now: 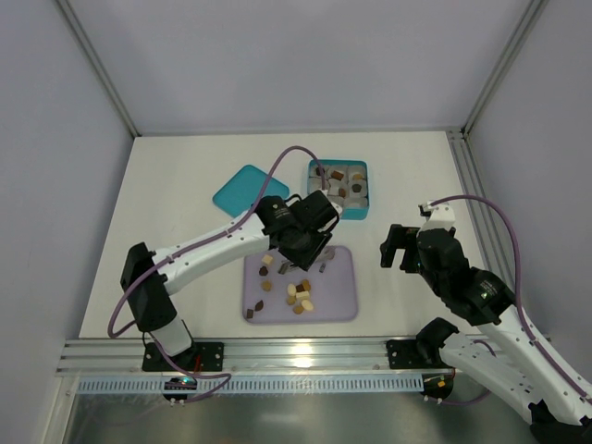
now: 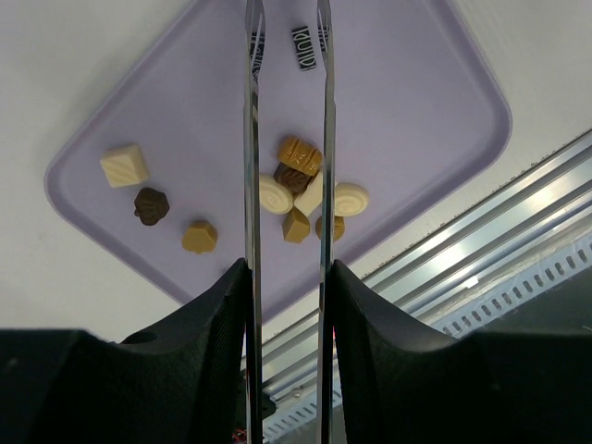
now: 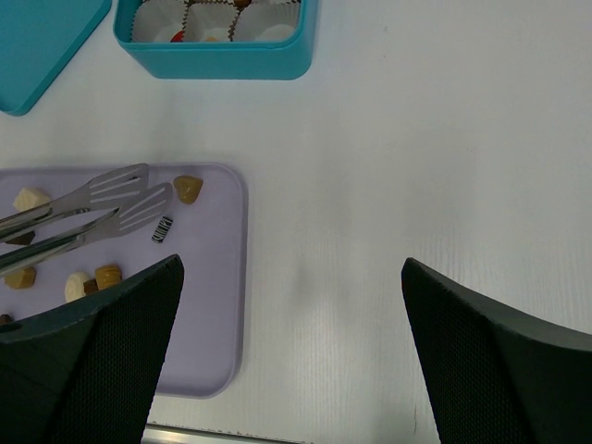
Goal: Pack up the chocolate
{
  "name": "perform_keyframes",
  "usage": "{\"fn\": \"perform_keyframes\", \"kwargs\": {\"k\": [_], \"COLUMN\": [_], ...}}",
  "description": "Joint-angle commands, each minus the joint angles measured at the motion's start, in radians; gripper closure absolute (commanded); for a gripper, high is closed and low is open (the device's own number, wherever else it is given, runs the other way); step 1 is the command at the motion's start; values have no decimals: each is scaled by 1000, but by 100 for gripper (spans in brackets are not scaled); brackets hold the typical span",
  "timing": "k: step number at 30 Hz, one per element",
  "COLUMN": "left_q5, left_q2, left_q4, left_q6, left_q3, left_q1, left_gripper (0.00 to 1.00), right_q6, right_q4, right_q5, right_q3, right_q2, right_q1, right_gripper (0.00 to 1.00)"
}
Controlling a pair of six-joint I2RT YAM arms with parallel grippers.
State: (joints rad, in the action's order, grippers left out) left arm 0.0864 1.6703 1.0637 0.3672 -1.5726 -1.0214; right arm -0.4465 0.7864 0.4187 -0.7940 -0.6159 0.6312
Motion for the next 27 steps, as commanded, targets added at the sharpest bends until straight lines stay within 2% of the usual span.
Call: {"fn": "perform_keyframes", "kwargs": {"k": [1, 11, 27], "left_q5": [35, 39, 64], "left_q2": [-30, -30, -1], "left_q4": [21, 10, 15], "left_q6": [33, 67, 67], "left_q3": [11, 57, 62], "left_q1": [-16, -68, -82], "left_gripper": [61, 61, 62], "right_q6": [14, 12, 9], "right_q4": [-35, -35, -39], "right_q5": [-3, 2, 5], "right_q3": [-1, 4, 6], "right_q2": [-8, -1, 10], "right_q1": [-4, -2, -2], "right_gripper": [0, 0, 0]}}
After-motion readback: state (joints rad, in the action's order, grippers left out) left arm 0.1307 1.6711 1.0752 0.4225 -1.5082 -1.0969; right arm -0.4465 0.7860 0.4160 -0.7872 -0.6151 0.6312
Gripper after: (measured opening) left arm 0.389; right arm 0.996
